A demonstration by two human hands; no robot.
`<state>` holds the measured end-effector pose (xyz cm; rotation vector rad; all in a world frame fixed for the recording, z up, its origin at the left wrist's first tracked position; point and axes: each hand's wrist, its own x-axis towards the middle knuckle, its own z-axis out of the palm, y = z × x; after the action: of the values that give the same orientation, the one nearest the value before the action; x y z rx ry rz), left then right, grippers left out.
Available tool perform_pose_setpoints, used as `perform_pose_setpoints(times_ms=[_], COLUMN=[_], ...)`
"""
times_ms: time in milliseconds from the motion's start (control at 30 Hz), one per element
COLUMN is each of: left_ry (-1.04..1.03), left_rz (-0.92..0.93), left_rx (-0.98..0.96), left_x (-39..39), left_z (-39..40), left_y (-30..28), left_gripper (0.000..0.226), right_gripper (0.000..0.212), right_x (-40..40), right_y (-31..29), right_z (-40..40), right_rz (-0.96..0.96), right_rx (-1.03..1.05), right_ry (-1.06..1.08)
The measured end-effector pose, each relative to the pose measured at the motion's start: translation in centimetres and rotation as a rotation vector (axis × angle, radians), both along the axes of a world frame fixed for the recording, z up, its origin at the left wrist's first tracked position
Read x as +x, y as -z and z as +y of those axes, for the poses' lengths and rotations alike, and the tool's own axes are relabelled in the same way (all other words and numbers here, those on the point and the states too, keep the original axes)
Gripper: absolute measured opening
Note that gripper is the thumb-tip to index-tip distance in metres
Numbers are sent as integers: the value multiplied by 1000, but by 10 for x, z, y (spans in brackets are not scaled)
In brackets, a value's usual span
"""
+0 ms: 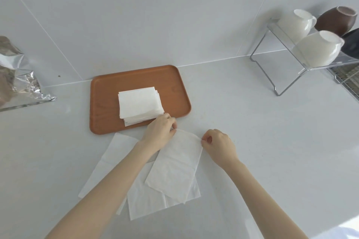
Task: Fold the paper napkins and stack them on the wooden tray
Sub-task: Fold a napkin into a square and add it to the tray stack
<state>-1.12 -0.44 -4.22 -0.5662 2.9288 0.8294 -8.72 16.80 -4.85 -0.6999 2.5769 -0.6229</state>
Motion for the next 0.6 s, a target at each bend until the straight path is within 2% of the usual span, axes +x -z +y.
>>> perform_pose_setpoints(times_ms=[167,333,467,600], left_ry=[-80,-185,-196,-137], left_rz=[127,330,480,446], left_rx=[103,232,251,354], left_x=[3,13,34,64], left_z=[-11,-13,-5,12], left_y=[-27,-70,-103,-107], left_gripper=[2,3,8,14], right_gripper=[5,8,20,26], right_x=[-9,-12,-2,19], right_y=[-34,-82,-105,-103], right_z=[-5,-7,2,16], right_rz=[-67,-112,-86,-84], right_rx=[-271,-534,-621,-632], right_ry=[57,63,13,-78])
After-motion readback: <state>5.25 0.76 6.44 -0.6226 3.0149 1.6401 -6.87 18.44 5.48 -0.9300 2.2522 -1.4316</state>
